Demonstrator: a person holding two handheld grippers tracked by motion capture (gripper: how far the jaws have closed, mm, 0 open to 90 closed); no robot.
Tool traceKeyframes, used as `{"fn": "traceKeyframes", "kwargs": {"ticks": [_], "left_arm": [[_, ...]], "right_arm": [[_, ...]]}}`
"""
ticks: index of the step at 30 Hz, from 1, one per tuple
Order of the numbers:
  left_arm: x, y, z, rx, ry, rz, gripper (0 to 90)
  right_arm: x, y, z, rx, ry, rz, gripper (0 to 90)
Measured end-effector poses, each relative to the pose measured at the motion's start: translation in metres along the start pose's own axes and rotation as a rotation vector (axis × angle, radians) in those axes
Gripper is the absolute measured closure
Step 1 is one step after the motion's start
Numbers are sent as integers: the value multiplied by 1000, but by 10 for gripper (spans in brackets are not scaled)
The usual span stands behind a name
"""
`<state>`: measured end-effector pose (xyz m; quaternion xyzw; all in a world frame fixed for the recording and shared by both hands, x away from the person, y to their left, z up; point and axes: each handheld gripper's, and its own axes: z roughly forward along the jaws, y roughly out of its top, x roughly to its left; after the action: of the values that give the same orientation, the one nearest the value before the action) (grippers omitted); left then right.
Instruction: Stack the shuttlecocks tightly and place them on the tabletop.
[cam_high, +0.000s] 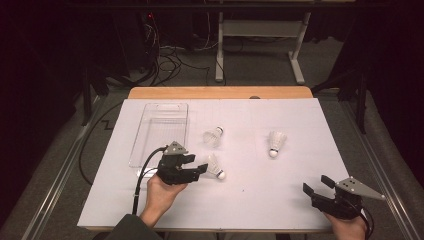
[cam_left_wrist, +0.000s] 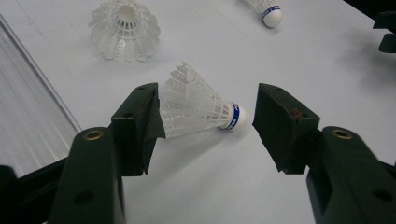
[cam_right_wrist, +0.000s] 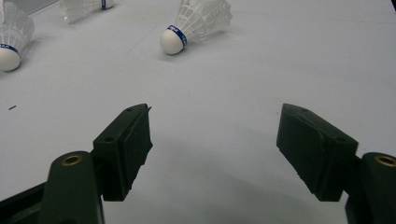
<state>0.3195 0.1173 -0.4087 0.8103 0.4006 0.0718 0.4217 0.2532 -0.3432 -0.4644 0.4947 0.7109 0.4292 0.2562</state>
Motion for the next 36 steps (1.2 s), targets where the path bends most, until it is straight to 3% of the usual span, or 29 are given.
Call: {"fn": "traceKeyframes", "kwargs": {"ticks": [18, 26, 36], "left_arm": [[-1, 23, 19, 23, 38, 5, 417], [1, 31, 27, 55, 71, 0, 419], [2, 41, 39, 92, 72, -6, 409]], "right_arm": [[1, 0, 0, 3, 2, -3, 267], [1, 0, 0, 1, 3, -5, 267], [1, 0, 1, 1, 4, -8, 267]]}}
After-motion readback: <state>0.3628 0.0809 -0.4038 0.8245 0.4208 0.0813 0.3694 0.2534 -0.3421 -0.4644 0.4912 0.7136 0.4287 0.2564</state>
